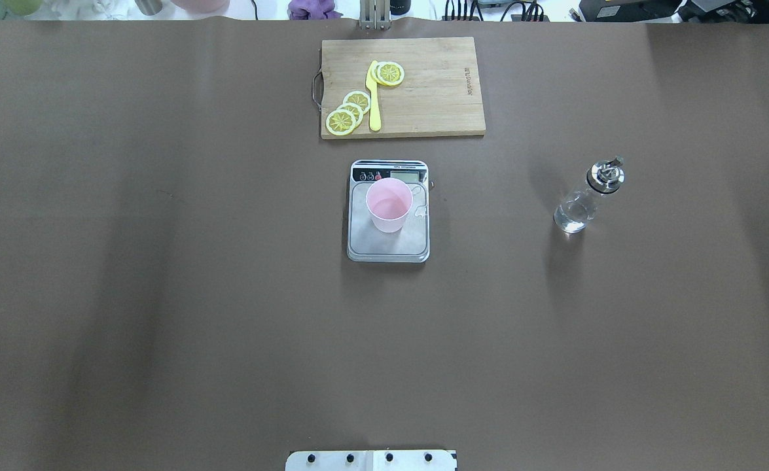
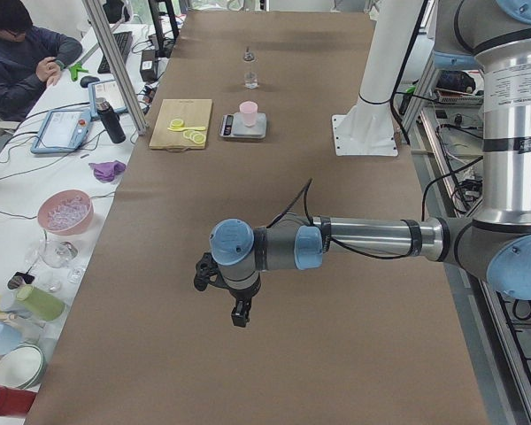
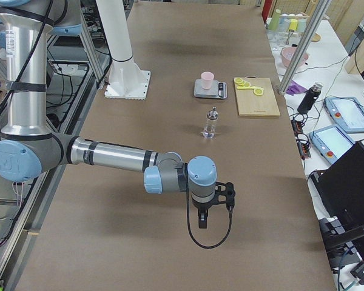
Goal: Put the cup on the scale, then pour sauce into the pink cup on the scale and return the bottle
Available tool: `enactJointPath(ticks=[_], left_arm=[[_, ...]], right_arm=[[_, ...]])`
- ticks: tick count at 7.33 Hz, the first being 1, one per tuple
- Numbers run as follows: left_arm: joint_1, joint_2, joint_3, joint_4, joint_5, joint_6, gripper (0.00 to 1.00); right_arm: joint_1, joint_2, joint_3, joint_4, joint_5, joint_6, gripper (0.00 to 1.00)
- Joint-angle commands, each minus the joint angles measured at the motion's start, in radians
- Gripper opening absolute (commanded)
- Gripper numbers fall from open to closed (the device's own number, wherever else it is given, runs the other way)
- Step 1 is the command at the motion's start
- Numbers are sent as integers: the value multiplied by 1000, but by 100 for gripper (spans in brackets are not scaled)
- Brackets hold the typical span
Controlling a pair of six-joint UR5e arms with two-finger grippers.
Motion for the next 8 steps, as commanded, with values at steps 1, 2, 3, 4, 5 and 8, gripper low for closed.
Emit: enactJointPath(ticks=[1, 2, 3, 4, 5, 8], left_arm=[[0, 6, 0, 0, 0, 1, 99], [0, 7, -2, 0, 0, 1, 99], [2, 6, 3, 0, 0, -1, 99], [0, 6, 8, 0, -2, -1, 99], [2, 4, 9, 1, 0, -1, 99], [2, 4, 11, 1, 0, -1, 99]], right_arm=[[0, -8, 24, 2, 8, -4, 100], [1, -8, 28, 2, 8, -4, 100], [1, -9, 28, 0, 9, -4, 100], [1, -15, 30, 0, 11, -4, 100], [0, -17, 37, 0, 11, -4, 100], [0, -34, 60, 0, 11, -4, 100]])
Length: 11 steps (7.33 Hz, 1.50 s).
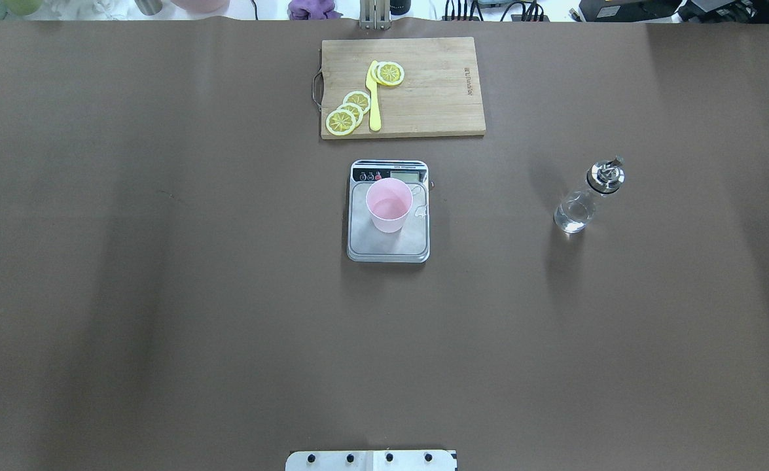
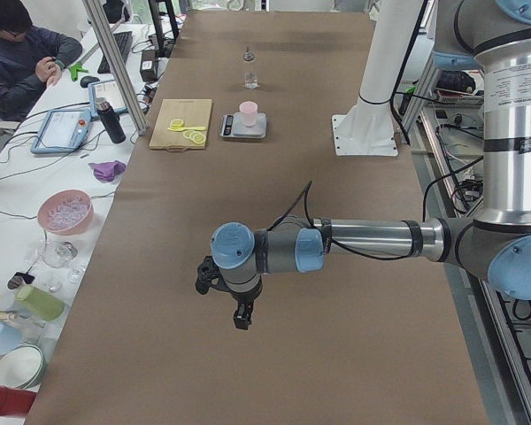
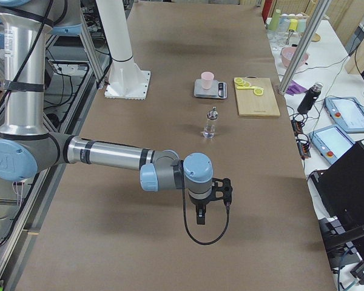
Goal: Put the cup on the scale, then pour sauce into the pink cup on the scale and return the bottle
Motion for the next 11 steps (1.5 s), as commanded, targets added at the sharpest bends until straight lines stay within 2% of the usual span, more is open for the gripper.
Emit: enactJointPath(ticks=[1, 6, 11], left_arm=[[0, 0, 1, 2, 0, 0, 99], [0, 2, 1, 2, 0, 0, 99], [0, 3, 3, 2, 0, 0, 99]], right_arm=[[-1, -14, 19, -1, 2, 0, 100], [-1, -15, 23, -1, 2, 0, 100], [-1, -51, 74, -2, 2, 0, 100]])
